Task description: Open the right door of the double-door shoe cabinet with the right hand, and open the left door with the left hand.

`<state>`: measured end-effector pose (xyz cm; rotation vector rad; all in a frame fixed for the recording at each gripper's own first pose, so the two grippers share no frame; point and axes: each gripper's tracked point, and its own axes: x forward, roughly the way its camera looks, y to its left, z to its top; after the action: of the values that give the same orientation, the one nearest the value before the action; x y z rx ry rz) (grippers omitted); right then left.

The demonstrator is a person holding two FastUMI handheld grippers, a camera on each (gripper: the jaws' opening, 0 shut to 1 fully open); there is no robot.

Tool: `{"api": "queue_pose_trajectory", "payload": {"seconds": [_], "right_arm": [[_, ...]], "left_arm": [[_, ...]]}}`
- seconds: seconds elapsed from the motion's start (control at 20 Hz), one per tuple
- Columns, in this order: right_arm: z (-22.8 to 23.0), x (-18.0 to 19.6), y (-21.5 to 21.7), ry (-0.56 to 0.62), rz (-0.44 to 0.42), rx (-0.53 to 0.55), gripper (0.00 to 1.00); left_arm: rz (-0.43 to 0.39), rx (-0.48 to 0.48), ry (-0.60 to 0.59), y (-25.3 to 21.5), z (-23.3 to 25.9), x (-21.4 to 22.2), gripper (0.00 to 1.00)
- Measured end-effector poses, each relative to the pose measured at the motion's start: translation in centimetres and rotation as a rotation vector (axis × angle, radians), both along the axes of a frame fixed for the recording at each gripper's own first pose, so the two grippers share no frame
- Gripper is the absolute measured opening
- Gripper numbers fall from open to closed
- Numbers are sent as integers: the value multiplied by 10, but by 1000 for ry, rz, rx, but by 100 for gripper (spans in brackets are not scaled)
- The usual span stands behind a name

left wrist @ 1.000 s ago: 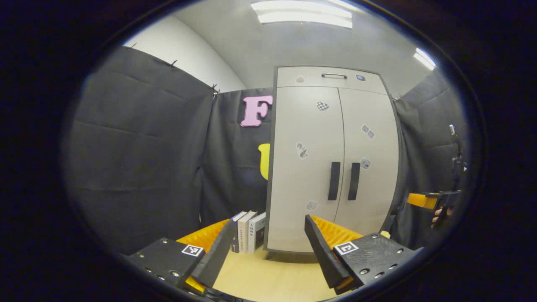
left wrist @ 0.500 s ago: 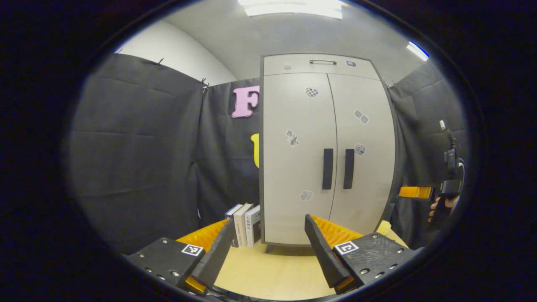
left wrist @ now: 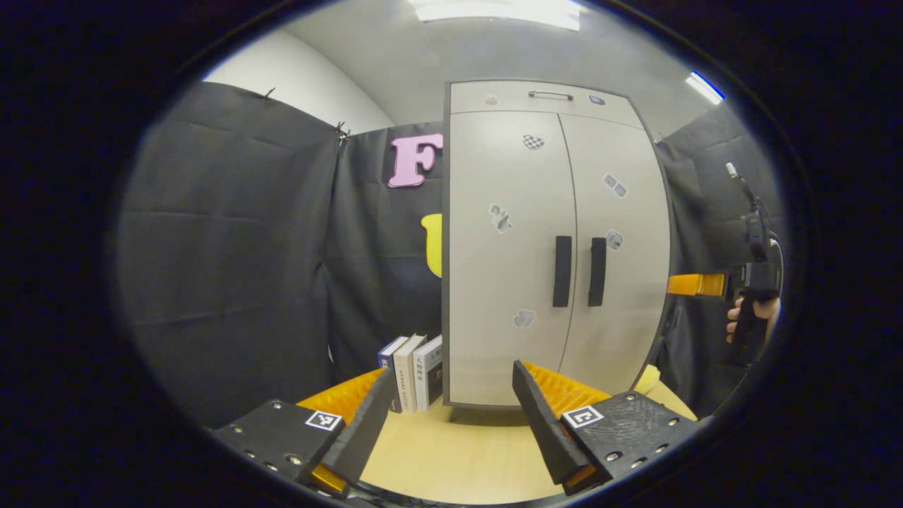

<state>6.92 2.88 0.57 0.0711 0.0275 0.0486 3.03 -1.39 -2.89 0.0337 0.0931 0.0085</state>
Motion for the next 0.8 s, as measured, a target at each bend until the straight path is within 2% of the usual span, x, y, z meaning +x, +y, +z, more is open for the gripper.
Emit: {"api": "queue_pose_trajectory", "payload": {"seconds": [0.2, 0.35, 0.6, 0.8], "right_arm": [[25, 23, 24, -39, 6, -42, 98], [43, 45, 44, -79, 2, -126, 98], [62, 76, 83, -87, 43, -129, 98], [63, 101, 93, -61, 30, -137, 98]], "left_arm": [[39, 54, -18, 39, 5, 6, 98], [50, 24, -23, 56, 3, 7, 97], [75, 26, -10, 83, -9, -6, 98], [112, 17, 13, 108, -22, -14, 98]]}}
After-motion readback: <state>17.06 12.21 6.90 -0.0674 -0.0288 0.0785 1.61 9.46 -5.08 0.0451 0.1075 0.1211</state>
